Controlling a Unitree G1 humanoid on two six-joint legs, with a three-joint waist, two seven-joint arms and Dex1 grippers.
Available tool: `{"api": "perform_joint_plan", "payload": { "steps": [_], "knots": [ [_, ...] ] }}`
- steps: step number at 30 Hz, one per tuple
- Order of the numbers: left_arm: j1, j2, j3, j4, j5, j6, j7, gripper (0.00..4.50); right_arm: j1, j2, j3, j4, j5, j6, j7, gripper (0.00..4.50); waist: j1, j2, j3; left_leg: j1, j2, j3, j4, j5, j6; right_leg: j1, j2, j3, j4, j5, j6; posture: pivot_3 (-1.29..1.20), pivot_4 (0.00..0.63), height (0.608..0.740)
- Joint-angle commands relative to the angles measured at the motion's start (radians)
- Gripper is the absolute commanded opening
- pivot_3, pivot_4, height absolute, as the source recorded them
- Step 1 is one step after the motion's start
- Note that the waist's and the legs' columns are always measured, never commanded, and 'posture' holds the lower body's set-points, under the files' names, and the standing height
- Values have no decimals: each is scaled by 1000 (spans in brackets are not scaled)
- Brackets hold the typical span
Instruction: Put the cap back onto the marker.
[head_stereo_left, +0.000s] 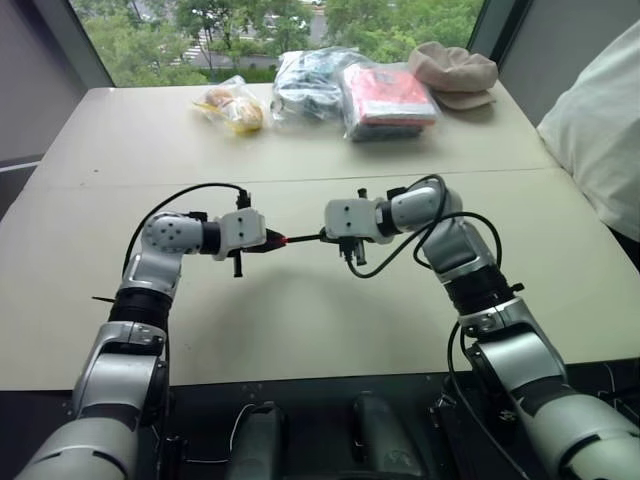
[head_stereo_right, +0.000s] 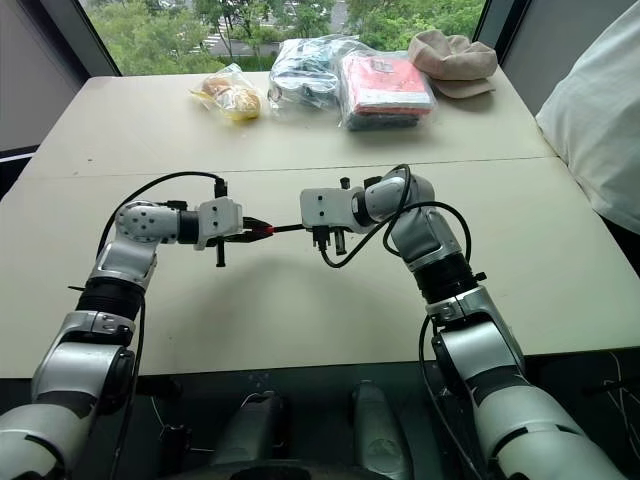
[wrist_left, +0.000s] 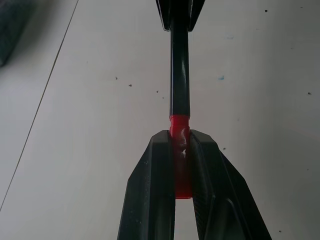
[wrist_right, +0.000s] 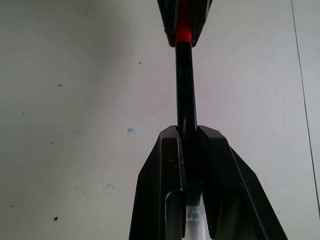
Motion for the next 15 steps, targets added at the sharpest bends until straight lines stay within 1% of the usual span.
{"api": "perform_joint_plan", "payload": {
  "steps": [1, 11, 15],
  "knots": [
    [-137, -162, -56, -138, -144, -64, 29, 0, -37, 180, 176, -80, 106, -112, 38, 56, 0, 0, 0, 0, 0, 0, 0, 0, 0, 0, 0, 0, 0, 0, 0, 0, 150, 740],
    [-155, -196, -18, -170, -175, 11, 57, 0, -56, 194, 167, -57, 96, -127, 20, 56, 0, 0, 0, 0, 0, 0, 0, 0, 0, 0, 0, 0, 0, 0, 0, 0, 150, 740],
    [-141, -182, -4, -181, -163, 23, 69, 0, -58, 183, 150, -54, 103, -123, 15, 56, 0, 0, 0, 0, 0, 0, 0, 0, 0, 0, 0, 0, 0, 0, 0, 0, 150, 740]
  ]
}}
